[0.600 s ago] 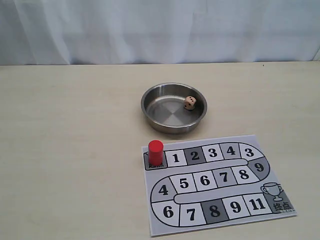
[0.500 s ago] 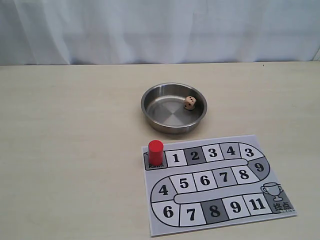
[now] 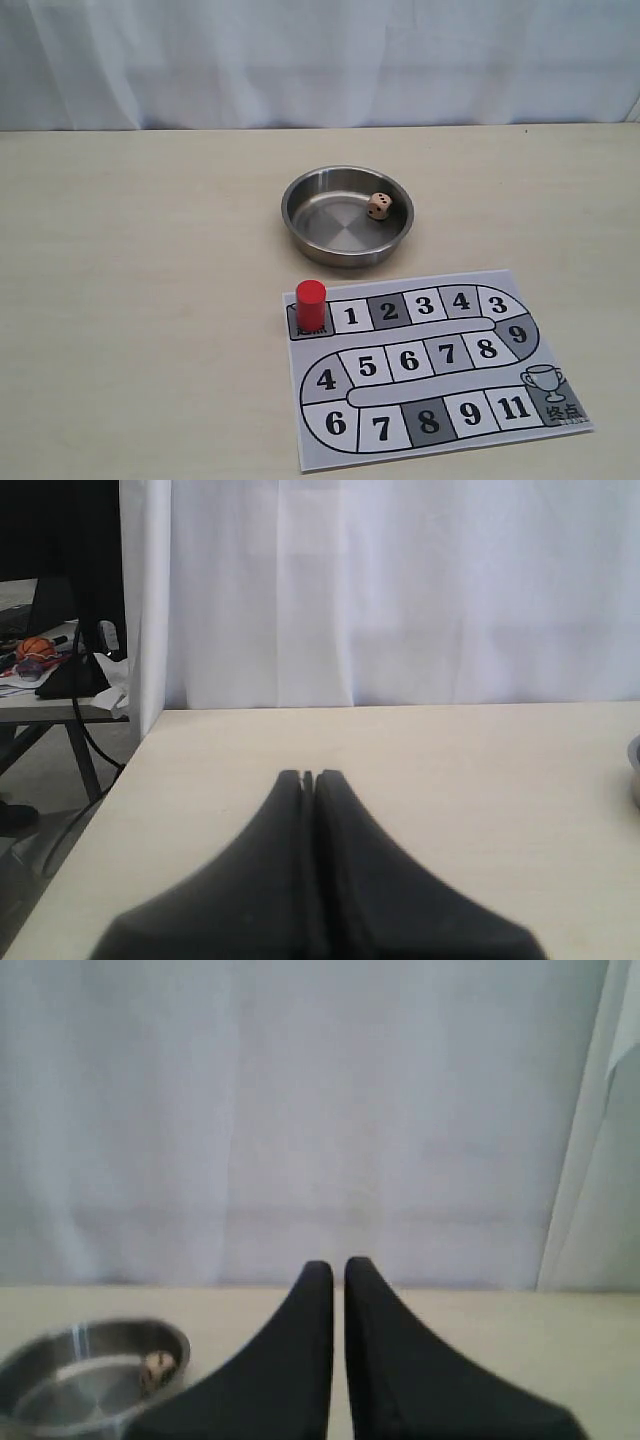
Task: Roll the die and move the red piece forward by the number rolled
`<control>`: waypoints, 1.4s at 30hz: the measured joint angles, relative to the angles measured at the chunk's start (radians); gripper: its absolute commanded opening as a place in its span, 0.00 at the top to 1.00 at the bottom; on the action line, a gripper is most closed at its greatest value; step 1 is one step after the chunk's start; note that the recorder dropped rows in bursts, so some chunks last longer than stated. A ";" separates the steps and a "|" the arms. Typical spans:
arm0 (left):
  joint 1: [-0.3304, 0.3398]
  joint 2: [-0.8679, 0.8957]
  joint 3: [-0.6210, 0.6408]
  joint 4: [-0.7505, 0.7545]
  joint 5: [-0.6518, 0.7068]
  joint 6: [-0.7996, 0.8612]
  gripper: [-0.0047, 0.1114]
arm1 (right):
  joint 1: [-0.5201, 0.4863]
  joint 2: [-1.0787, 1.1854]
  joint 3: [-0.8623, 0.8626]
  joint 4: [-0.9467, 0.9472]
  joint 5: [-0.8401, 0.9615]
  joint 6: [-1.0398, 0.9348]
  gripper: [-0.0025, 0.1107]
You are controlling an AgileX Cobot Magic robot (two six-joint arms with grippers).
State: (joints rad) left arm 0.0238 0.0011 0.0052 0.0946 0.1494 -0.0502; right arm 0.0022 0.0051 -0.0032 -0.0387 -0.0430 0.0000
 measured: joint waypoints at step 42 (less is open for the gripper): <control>0.000 0.000 0.000 0.000 0.000 0.000 0.96 | 0.196 1.161 -0.946 0.414 0.713 -0.391 0.57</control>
State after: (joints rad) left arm 0.0238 0.0011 0.0052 0.0946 0.1494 -0.0502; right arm 0.1979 1.1663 -0.9489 0.3750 0.6700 -0.3912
